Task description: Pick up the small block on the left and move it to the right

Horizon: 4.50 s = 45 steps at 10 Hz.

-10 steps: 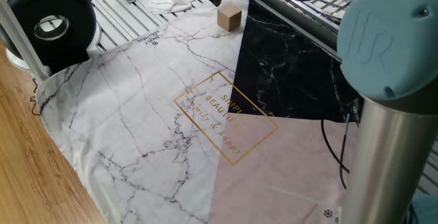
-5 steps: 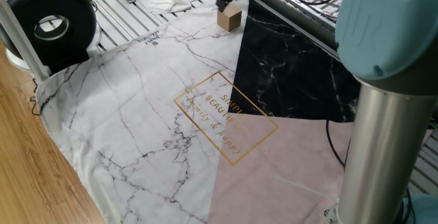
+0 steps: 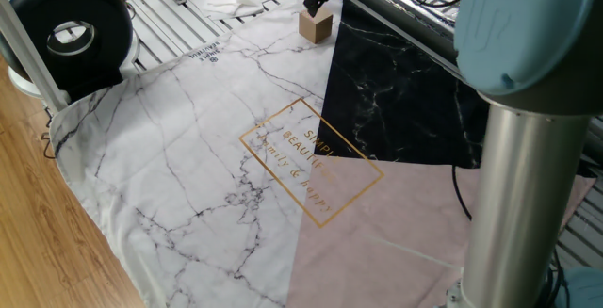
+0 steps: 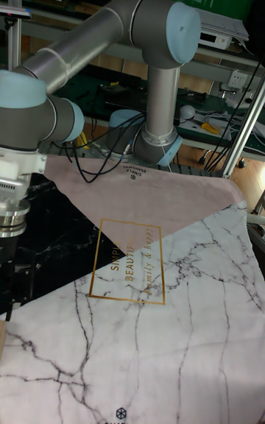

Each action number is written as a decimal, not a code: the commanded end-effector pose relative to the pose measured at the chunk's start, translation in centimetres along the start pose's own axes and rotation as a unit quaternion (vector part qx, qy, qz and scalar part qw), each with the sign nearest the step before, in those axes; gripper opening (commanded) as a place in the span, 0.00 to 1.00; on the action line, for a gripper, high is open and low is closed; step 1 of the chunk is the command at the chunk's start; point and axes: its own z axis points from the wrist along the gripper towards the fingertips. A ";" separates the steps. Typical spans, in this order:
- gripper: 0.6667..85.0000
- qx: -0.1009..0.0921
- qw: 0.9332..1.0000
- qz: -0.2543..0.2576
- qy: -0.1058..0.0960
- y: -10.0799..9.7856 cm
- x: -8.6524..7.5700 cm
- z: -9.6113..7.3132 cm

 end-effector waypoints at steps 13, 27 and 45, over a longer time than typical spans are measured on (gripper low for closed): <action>0.98 -0.020 0.999 -0.025 -0.042 0.3 0.2 3.6; 0.00 -0.021 1.000 -0.008 0.014 -0.6 0.2 -0.1; 0.00 -0.003 0.981 -0.091 0.168 10.7 5.0 -12.1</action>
